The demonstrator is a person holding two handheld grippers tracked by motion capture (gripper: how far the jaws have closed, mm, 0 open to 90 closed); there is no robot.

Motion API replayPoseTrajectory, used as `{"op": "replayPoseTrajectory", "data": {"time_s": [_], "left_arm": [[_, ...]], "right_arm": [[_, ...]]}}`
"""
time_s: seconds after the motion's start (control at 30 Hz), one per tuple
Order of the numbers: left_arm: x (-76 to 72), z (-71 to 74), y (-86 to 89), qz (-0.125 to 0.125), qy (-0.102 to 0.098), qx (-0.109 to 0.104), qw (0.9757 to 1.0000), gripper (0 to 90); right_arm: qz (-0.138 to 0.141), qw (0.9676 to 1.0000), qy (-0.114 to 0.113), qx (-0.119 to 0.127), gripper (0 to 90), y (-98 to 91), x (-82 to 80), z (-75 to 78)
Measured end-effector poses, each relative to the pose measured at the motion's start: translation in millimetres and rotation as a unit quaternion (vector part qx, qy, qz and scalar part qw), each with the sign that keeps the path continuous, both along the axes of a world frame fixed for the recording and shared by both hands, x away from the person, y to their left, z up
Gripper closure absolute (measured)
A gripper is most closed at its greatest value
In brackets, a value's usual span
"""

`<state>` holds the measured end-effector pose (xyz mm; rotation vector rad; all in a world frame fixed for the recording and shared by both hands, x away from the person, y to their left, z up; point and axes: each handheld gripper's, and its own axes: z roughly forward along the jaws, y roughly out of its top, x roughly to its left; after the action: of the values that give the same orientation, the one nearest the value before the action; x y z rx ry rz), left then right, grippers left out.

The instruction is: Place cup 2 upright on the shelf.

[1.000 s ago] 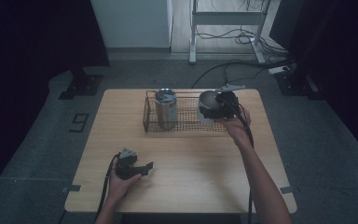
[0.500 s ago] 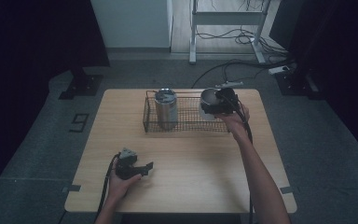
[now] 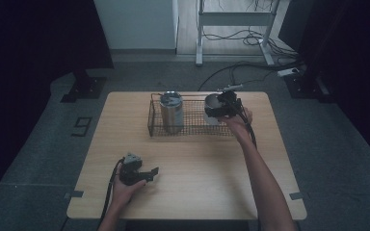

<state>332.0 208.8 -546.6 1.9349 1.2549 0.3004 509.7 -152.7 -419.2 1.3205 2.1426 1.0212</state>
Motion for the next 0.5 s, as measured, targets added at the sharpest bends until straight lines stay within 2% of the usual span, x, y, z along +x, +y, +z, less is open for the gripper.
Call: {"op": "replayPoseTrajectory", "data": {"time_s": [0.5], "left_arm": [[-0.2,-0.1,0.0,-0.001,0.0,-0.001,1.0,15.2]], "right_arm": [[-0.01,0.9999,0.007,-0.003,6.9,0.7,10.2,-10.5]]}}
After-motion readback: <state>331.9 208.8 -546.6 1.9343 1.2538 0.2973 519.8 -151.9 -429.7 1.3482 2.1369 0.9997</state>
